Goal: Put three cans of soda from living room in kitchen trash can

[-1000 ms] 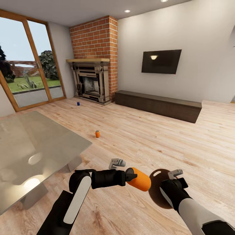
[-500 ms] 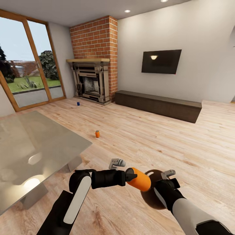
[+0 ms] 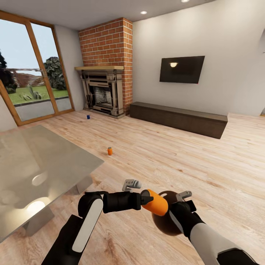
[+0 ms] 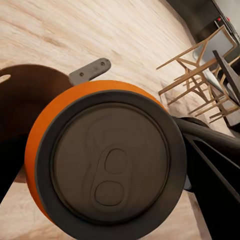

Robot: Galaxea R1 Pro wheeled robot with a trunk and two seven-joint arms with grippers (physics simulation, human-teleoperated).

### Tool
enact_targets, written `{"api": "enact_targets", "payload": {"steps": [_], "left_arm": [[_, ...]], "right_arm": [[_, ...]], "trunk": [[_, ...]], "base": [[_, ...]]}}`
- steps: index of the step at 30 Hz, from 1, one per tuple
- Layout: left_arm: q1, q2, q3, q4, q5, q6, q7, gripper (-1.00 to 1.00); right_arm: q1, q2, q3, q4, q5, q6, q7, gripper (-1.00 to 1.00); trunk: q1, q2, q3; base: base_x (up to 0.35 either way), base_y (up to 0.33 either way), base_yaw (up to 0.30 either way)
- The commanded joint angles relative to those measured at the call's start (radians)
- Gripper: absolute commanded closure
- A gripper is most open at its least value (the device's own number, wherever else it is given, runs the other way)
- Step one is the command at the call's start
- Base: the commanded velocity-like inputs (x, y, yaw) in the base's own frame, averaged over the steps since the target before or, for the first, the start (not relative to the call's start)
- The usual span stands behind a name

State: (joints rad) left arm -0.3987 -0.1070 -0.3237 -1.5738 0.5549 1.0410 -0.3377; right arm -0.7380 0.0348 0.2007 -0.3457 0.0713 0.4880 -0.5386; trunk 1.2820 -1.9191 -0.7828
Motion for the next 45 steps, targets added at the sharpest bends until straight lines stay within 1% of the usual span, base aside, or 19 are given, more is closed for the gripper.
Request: {"api": "enact_targets", "payload": {"steps": [1,8,10,11,13,17,20,22,27,29,32,34,38,40,41,45], "left_arm": [[0.0,0.0,0.0,0.002,0.0,-0.002,0.0,1.0],[-0.001,0.001,-0.001,0.058,-0.003,-0.05,0.002,1.0],[-0.001,0.001,-0.001,0.073,-0.004,-0.061,0.01,1.0],[-0.001,0.001,-0.001,0.076,-0.004,-0.064,0.013,1.0],[-0.001,0.001,-0.001,0.084,-0.004,-0.069,0.025,1.0],[-0.002,0.001,-0.003,0.091,-0.005,-0.077,0.033,1.0],[-0.002,0.0,-0.004,0.116,-0.006,-0.101,0.034,1.0],[-0.002,0.0,-0.005,0.153,-0.006,-0.116,0.035,1.0],[-0.002,-0.001,-0.006,0.188,-0.007,-0.135,0.037,1.0],[-0.002,-0.002,-0.006,0.204,-0.007,-0.139,0.046,1.0],[-0.003,-0.004,-0.01,0.238,-0.006,-0.169,0.061,1.0],[-0.003,-0.005,-0.021,0.258,-0.006,-0.184,0.065,1.0],[-0.004,-0.006,-0.042,0.277,-0.006,-0.202,0.069,1.0],[-0.004,-0.006,-0.048,0.282,-0.007,-0.221,0.07,1.0],[-0.004,-0.006,-0.05,0.287,-0.006,-0.231,0.072,1.0],[-0.004,-0.008,-0.053,0.301,-0.007,-0.246,0.083,1.0]], "right_arm": [[-0.001,0.0,0.0,-0.001,0.012,0.003,0.007,1.0],[-0.001,0.002,-0.002,-0.003,0.01,0.005,0.021,1.0],[-0.002,0.002,-0.003,-0.006,0.009,0.03,0.031,1.0],[-0.002,0.002,-0.003,-0.009,0.01,0.042,0.039,1.0],[-0.003,0.0,-0.005,-0.032,0.01,0.085,0.089,1.0],[-0.003,-0.003,-0.007,-0.053,0.011,0.112,0.139,1.0],[-0.003,-0.004,-0.007,-0.059,0.01,0.118,0.15,1.0],[-0.003,-0.004,-0.008,-0.062,0.006,0.121,0.155,1.0],[-0.009,-0.003,-0.01,-0.07,0.0,0.122,0.164,1.0],[-0.013,-0.002,-0.01,-0.071,-0.001,0.122,0.179,1.0],[-0.017,-0.001,-0.011,-0.071,-0.001,0.122,0.213,1.0],[-0.018,-0.001,-0.012,-0.071,-0.002,0.122,0.225,1.0],[-0.02,0.003,-0.012,-0.072,-0.003,0.122,0.234,1.0],[-0.021,0.01,-0.013,-0.073,-0.003,0.131,0.236,1.0],[-0.021,0.017,-0.013,-0.074,-0.003,0.146,0.237,1.0],[-0.021,0.032,-0.013,-0.08,-0.004,0.175,0.239,1.0]], "trunk": [[0.0,0.0,0.0],[0.0,0.0,0.0],[0.0,0.0,0.0],[0.0,0.0,0.0],[0.0,0.0,0.0],[0.0,0.0,0.0],[0.0,0.0,0.0],[0.0,0.0,0.0],[0.0,0.0,0.0],[0.0,0.0,0.0],[0.0,0.0,0.0],[0.0,0.0,0.0],[0.0,0.0,0.0],[0.0,0.0,0.0],[0.0,0.0,0.0],[0.0,0.0,0.0]], "base": [[0.0,0.0,0.0],[0.0,0.0,0.0],[0.0,0.0,0.0],[0.0,0.0,0.0],[0.0,0.0,0.0],[0.0,0.0,0.0],[0.0,0.0,0.0],[0.0,0.0,0.0],[0.0,0.0,0.0],[0.0,0.0,0.0],[0.0,0.0,0.0],[0.0,0.0,0.0],[0.0,0.0,0.0],[0.0,0.0,0.0],[0.0,0.0,0.0],[0.0,0.0,0.0]]}}
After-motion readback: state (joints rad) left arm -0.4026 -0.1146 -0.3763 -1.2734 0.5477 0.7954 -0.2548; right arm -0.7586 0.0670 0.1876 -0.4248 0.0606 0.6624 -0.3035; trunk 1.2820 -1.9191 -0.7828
